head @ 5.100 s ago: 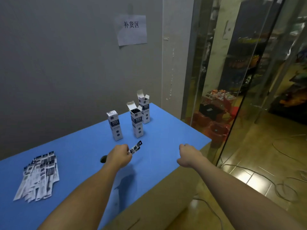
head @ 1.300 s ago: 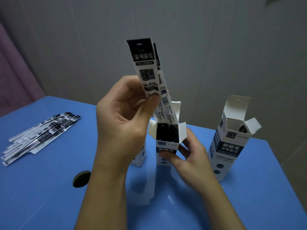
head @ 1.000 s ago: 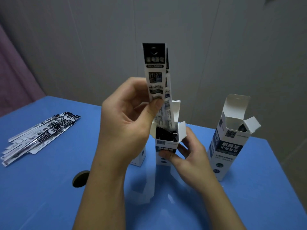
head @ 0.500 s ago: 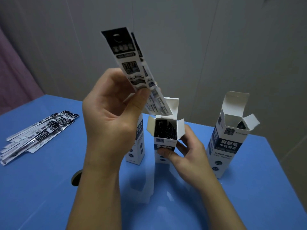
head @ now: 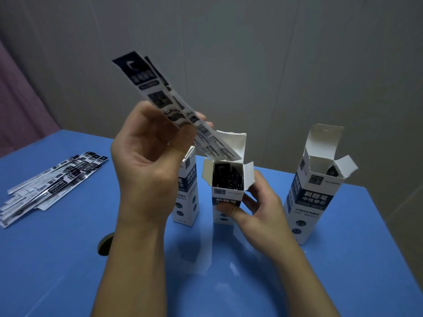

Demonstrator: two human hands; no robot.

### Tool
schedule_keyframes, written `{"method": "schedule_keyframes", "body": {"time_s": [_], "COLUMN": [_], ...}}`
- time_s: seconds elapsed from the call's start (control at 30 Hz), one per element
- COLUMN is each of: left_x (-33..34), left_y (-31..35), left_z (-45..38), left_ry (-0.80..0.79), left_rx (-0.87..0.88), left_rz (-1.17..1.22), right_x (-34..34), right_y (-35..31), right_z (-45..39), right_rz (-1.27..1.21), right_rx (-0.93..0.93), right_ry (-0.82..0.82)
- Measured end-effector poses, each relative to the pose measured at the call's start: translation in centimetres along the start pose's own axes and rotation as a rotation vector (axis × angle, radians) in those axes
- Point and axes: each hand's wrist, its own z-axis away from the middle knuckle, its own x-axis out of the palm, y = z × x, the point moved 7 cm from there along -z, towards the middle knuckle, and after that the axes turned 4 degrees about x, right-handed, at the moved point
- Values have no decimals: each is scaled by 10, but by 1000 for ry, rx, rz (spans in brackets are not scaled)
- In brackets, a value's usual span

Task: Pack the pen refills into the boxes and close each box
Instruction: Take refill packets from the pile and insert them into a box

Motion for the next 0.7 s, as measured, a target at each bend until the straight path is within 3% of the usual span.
{"method": "schedule_keyframes", "body": {"time_s": [0.3, 0.7], "left_x": [0, 27], "left_y": [-8, 1], "left_z": [3, 4], "left_ry": [8, -203], "left_rx": [-52, -41], "left_rz": [9, -201], "right_x": [-1, 3], "right_y": [0, -2], "right_z": [0, 0], "right_rz": [-4, 10], "right_rx": [2, -5], "right_ry": [0, -18]}}
